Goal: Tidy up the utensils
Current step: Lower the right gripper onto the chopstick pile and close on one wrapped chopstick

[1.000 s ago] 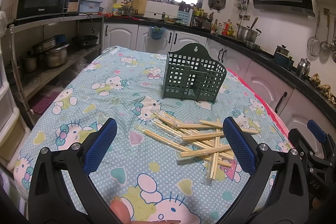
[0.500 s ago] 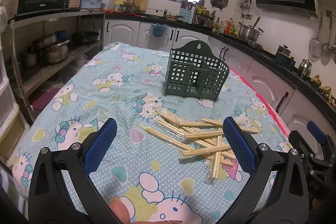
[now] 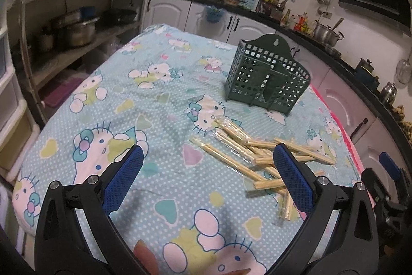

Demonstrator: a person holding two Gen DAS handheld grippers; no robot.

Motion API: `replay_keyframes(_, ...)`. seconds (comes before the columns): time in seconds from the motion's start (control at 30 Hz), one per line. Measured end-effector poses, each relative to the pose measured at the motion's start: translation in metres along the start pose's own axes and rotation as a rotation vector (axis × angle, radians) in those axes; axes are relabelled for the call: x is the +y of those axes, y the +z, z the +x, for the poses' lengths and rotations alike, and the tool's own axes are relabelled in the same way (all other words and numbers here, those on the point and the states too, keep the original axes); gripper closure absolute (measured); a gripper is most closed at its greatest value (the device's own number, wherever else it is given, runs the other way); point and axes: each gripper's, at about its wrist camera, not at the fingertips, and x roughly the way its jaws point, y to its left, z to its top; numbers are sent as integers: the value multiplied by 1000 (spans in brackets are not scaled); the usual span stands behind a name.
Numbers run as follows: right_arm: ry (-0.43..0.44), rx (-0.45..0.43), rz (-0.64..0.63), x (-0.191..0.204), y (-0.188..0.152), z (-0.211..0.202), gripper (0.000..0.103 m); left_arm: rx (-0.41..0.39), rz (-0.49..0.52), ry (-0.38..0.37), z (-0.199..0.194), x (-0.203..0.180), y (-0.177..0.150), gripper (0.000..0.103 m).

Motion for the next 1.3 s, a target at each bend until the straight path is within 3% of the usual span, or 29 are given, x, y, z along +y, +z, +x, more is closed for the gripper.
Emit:
replay_keyframes(0.4, 105, 105, -72, 16, 13, 39, 6, 45, 12, -8, 20, 4, 20, 10)
replay_keyframes(0.73, 133, 186, -99, 15, 25, 81, 7, 171, 8, -31, 56, 6, 26, 11)
replay_keyframes(0.8, 143, 203, -100, 13, 27, 89, 9, 201, 0, -30, 63, 8, 26, 14)
replay_keyframes(1.07, 189, 308, -167, 11, 29, 127, 30, 329, -57, -64, 88, 16, 21, 50)
replay_keyframes(1.13, 208, 335, -191, 12, 29, 135, 38, 366, -87, -82, 94, 19, 19, 57)
replay_keyframes(1.3, 253, 405, -237, 12, 28, 161, 43, 423, -136, -111, 107, 21, 17, 67)
